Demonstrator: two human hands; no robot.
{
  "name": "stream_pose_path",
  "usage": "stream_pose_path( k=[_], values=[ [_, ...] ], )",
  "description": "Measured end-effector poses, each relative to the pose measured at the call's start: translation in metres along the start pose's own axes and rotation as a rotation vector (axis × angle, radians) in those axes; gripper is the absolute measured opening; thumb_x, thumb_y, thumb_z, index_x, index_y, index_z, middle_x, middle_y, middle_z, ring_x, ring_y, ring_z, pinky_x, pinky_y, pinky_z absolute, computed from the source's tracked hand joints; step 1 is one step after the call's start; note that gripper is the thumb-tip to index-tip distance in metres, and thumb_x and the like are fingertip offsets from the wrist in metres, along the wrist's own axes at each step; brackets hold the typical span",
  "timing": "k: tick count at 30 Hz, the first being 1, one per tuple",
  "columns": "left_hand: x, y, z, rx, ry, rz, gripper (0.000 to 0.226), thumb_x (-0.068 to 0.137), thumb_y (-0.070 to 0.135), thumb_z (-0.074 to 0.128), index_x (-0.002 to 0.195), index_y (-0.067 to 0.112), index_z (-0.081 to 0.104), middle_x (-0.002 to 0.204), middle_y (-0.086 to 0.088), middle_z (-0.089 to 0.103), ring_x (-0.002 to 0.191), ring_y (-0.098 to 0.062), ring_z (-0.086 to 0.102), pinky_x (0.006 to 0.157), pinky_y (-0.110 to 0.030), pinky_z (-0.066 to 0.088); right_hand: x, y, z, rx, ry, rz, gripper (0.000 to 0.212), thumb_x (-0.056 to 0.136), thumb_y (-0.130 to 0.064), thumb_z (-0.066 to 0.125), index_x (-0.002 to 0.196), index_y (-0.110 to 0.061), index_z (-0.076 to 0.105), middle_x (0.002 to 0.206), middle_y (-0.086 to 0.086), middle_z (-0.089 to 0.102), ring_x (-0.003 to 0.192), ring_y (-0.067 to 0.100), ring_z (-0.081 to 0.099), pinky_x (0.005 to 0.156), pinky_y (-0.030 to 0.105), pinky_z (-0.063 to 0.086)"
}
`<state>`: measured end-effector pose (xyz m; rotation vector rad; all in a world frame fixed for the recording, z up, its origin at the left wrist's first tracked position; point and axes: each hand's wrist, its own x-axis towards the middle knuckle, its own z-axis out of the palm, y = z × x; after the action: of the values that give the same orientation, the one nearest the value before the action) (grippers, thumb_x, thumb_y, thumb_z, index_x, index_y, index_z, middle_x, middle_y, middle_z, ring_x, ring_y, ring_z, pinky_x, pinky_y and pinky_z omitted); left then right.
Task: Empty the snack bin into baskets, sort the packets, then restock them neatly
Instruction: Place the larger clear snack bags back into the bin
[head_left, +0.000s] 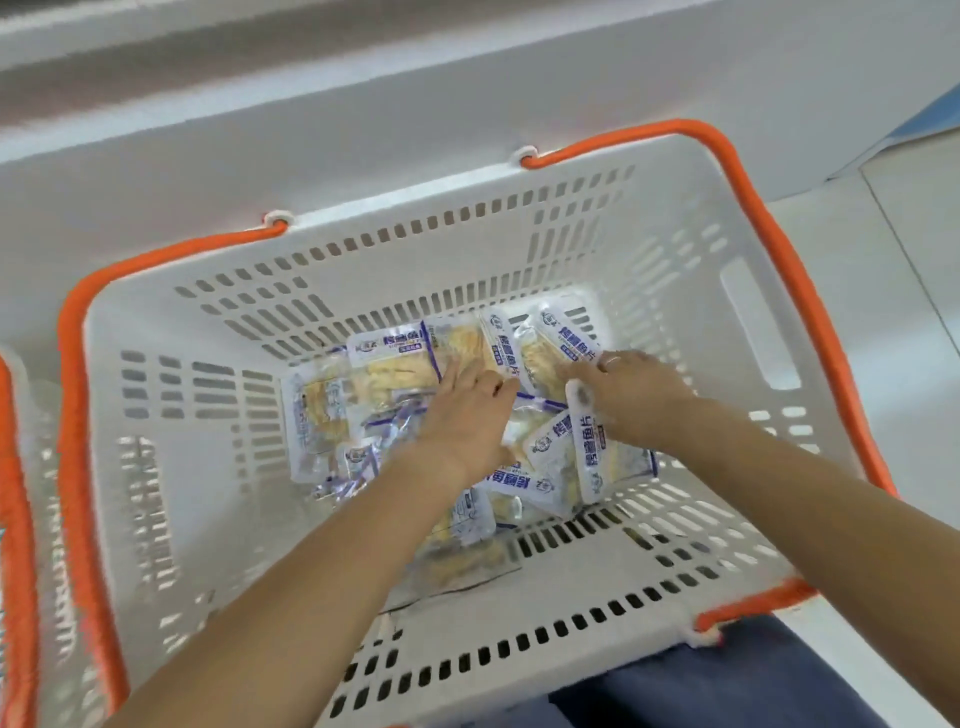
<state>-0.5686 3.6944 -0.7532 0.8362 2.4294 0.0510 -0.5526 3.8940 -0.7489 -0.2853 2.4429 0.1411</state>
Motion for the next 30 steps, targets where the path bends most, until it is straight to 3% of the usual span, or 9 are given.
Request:
stream_pose_path(
  k=[2,4,8,12,19,22,25,28,30],
  values=[
    [0.005,-0.002,0.005,-0.014,0.061,0.003,0.067,0.083,0.041,0.069,0.139,0.017,0.041,0.138,-0.003,0.046,0.134,-0.023,0.032,0.117,-0.037,0.007,0.004,0.006,0.002,0.056,-0.028,0.023,0.061,0.081,-0.032,0.069,0.136,-0.021,0.042,0.119,0.006,0.058,0.109,0.023,0.055,0.093,0.033,0.043],
    [0.004,-0.007,0.004,-0.170,0.081,-0.065,0.044,0.083,0.036,0.070,0.121,0.020,0.056,0.116,0.001,0.056,0.113,-0.020,0.049,0.094,-0.031,0.036,0.004,0.013,-0.005,0.196,-0.081,0.025,0.052,0.076,-0.035,0.075,0.123,-0.024,0.054,0.104,0.001,0.060,0.099,0.021,0.058,0.081,0.030,0.046],
    [-0.014,-0.027,-0.011,-0.542,0.139,-0.284,0.022,0.084,0.033,0.069,0.102,0.024,0.059,0.083,0.010,0.058,0.075,-0.016,0.056,0.058,-0.026,0.037,-0.002,0.027,-0.014,0.769,-0.051,0.009,0.029,0.068,-0.032,0.084,0.084,-0.016,0.066,0.081,-0.005,0.066,0.079,0.014,0.062,0.069,0.021,0.044],
    [-0.035,-0.049,-0.020,-1.268,0.243,-0.561,0.012,0.089,0.030,0.065,0.085,0.020,0.060,0.080,0.005,0.061,0.074,-0.012,0.060,0.078,-0.031,0.044,-0.004,0.031,-0.030,1.301,-0.031,-0.012,0.068,0.061,-0.036,0.088,0.100,0.012,0.059,0.104,0.027,0.067,0.099,0.028,0.068,0.100,0.049,0.043],
    [-0.044,-0.043,-0.025,-2.213,0.259,-0.526,0.011,0.083,0.001,0.055,0.079,0.011,0.056,0.064,-0.001,0.061,0.060,-0.014,0.062,0.073,-0.036,0.055,-0.003,0.029,-0.038,1.673,0.052,0.011,0.042,0.055,-0.028,0.086,0.066,-0.015,0.046,0.061,-0.004,0.045,0.063,0.011,0.049,0.056,0.016,0.040],
    [-0.044,-0.039,-0.033,-2.289,0.252,-0.414,0.022,0.089,0.024,0.053,0.077,0.018,0.070,0.074,-0.006,0.066,0.065,-0.020,0.065,0.079,-0.043,0.052,-0.001,0.027,-0.037,1.770,0.000,-0.027,0.034,0.055,-0.028,0.088,0.058,-0.023,0.054,0.061,-0.006,0.052,0.082,0.022,0.050,0.054,0.015,0.040],
    [-0.042,-0.036,-0.031,-2.053,0.253,-0.393,0.039,0.086,0.046,0.059,0.112,0.018,0.068,0.086,-0.015,0.066,0.075,-0.024,0.066,0.080,-0.042,0.052,0.001,0.019,-0.036,1.815,-0.074,-0.017,0.016,0.068,-0.018,0.084,0.074,-0.014,0.071,0.071,-0.002,0.064,0.075,0.021,0.053,0.058,0.018,0.041],
    [-0.040,-0.029,-0.029,-1.907,0.292,-0.430,0.048,0.077,0.046,0.062,0.107,0.009,0.068,0.079,-0.014,0.065,0.072,-0.022,0.062,0.068,-0.031,0.052,0.004,0.007,-0.031,1.805,-0.087,0.027,0.067,0.063,-0.036,0.087,0.104,0.009,0.058,0.095,0.009,0.062,0.083,0.022,0.060,0.076,0.029,0.052],
    [-0.038,-0.024,-0.028,-1.911,0.376,-0.493,0.038,0.077,0.037,0.064,0.093,0.003,0.066,0.072,-0.009,0.064,0.068,-0.020,0.060,0.061,-0.026,0.050,0.005,0.001,-0.029,1.805,-0.025,0.086,0.061,0.062,-0.044,0.083,0.100,-0.004,0.057,0.096,0.003,0.061,0.096,0.014,0.067,0.086,0.032,0.050]
  ],
)
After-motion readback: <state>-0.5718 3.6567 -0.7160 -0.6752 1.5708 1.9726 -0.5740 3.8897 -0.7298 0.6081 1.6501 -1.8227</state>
